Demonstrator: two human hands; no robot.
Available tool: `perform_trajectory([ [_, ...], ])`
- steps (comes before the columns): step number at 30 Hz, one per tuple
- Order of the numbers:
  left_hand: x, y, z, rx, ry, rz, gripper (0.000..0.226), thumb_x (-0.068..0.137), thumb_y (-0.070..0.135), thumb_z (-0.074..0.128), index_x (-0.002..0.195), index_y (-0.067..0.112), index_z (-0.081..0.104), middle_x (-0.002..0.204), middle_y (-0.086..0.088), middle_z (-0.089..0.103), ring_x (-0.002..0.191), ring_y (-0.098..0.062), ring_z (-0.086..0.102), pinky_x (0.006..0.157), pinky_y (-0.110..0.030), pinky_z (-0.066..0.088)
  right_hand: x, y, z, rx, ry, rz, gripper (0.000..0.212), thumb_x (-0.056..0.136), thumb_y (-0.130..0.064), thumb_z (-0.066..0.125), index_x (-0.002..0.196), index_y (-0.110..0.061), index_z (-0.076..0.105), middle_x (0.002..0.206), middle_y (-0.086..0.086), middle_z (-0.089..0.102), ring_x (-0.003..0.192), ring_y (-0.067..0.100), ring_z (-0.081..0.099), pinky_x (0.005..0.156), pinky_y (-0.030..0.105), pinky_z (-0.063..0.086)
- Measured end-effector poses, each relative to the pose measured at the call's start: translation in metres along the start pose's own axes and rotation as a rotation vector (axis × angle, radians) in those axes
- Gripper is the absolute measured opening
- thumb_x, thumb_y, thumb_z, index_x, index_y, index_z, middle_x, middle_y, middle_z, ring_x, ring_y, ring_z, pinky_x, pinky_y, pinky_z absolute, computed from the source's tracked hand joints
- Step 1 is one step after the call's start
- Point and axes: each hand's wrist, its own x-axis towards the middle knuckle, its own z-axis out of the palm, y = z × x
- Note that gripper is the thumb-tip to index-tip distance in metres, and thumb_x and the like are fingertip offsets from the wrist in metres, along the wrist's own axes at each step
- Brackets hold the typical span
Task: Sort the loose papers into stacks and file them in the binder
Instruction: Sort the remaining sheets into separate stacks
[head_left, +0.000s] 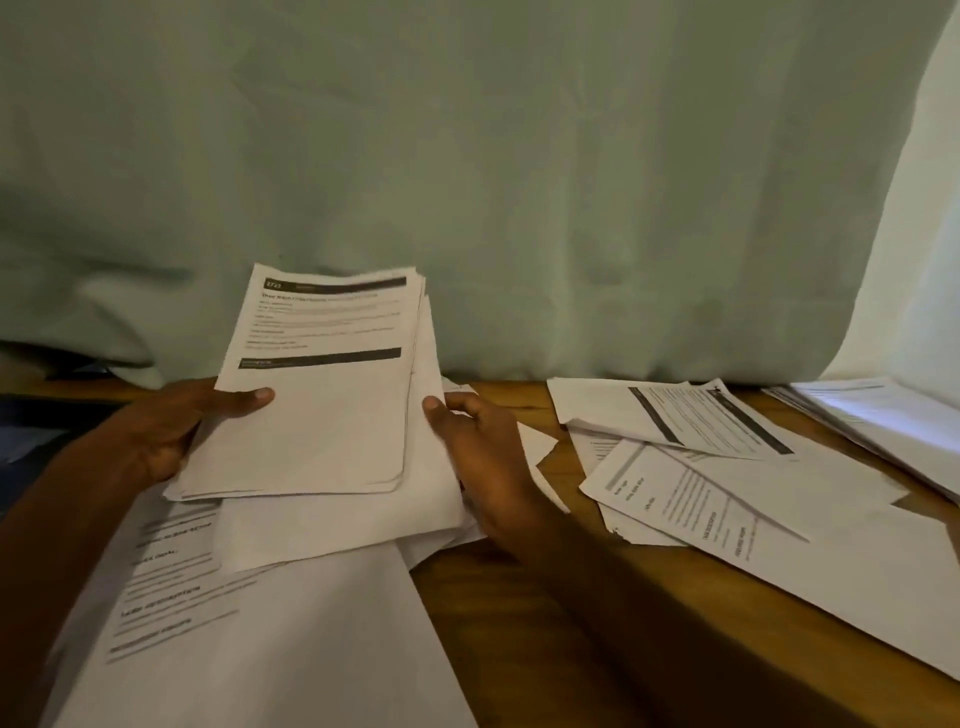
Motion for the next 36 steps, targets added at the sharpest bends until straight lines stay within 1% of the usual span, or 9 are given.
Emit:
perform_trajectory([
  [2,-0.005,-0.002,-0.002,0.046,-0.008,-0.023,0.035,0.091,0.005,0.066,0.124,0.018,0.068,0.115,-0.008,0.076,0.106,-0.031,0.068,0.089,-0.039,0.051,0.001,0.001,-0.007,-0.135,0.045,-0.003,0.029,0.101,-0.038,0.059,0.119,-0.018,0.071,0.109,-0.005,0.073,0.089,0.017,0.072,0.086,0.042,0.061],
  [5,-0.013,0.001,0.001,0.077,0.0,-0.016,0.031,0.096,-0.001,0.06,0.118,0.02,0.067,0.105,-0.001,0.076,0.1,-0.025,0.067,0.086,-0.038,0.05,0.009,0.002,-0.037,-0.745,0.168,-0.112,0.02,0.101,-0.025,0.059,0.119,-0.019,0.067,0.109,-0.005,0.067,0.095,0.015,0.063,0.082,0.029,0.049],
  [8,-0.014,0.006,0.005,0.103,0.027,-0.029,0.029,0.097,-0.004,0.058,0.117,0.017,0.063,0.105,-0.003,0.069,0.097,-0.025,0.063,0.097,-0.042,0.044,0.022,0.009,-0.061,-1.067,0.238,-0.132,0.025,0.1,-0.035,0.057,0.119,-0.02,0.062,0.118,0.001,0.066,0.112,0.023,0.059,0.087,0.036,0.05],
  [11,-0.014,0.007,0.008,0.127,0.116,-0.032,0.024,0.094,-0.004,0.063,0.095,0.02,0.062,0.094,0.001,0.062,0.083,-0.018,0.058,0.093,-0.038,0.041,0.032,0.019,-0.067,-1.217,0.109,0.007,0.051,0.098,-0.058,0.053,0.129,-0.018,0.055,0.133,0.006,0.055,0.129,0.029,0.047,0.106,0.05,0.045],
  [15,-0.015,0.003,0.0,0.054,0.164,-0.018,0.024,0.09,-0.006,0.067,0.101,0.015,0.066,0.101,-0.006,0.067,0.086,-0.022,0.063,0.094,-0.041,0.045,0.044,0.024,-0.068,-1.107,0.065,0.082,0.057,0.091,-0.061,0.063,0.129,-0.019,0.055,0.13,0.007,0.057,0.126,0.03,0.051,0.106,0.049,0.046],
  [18,-0.018,0.004,-0.008,0.007,0.222,0.006,0.038,0.088,-0.004,0.07,0.124,0.009,0.065,0.117,-0.013,0.069,0.093,-0.027,0.067,0.091,-0.043,0.05,0.044,0.024,-0.069,-0.935,0.1,0.084,0.035,0.088,-0.042,0.073,0.112,-0.018,0.064,0.109,0.001,0.066,0.107,0.025,0.063,0.089,0.038,0.053],
  [22,-0.026,0.008,-0.01,-0.059,0.231,0.056,0.043,0.093,-0.006,0.062,0.134,0.007,0.059,0.122,-0.017,0.066,0.093,-0.028,0.065,0.087,-0.043,0.05,0.039,0.02,-0.075,-0.806,0.208,-0.003,0.015,0.091,-0.026,0.07,0.085,-0.014,0.063,0.08,-0.002,0.06,0.078,0.018,0.059,0.063,0.028,0.039],
  [30,-0.017,-0.001,-0.02,-0.138,0.267,0.077,0.046,0.091,-0.007,0.064,0.136,0.004,0.058,0.133,-0.017,0.064,0.117,-0.039,0.062,0.098,-0.048,0.047,0.037,0.018,-0.071,-0.607,0.311,-0.033,0.008,0.098,-0.016,0.063,0.103,-0.013,0.057,0.099,-0.001,0.055,0.092,0.019,0.053,0.079,0.032,0.042],
  [36,-0.002,-0.003,-0.029,-0.221,0.274,0.065,0.033,0.091,-0.004,0.066,0.119,0.015,0.067,0.12,-0.012,0.07,0.105,-0.031,0.067,0.104,-0.052,0.048,0.009,-0.002,-0.05,-0.741,0.33,-0.507,0.014,0.095,-0.021,0.068,0.108,-0.023,0.065,0.092,-0.007,0.066,0.08,0.012,0.058,0.073,0.027,0.043],
])
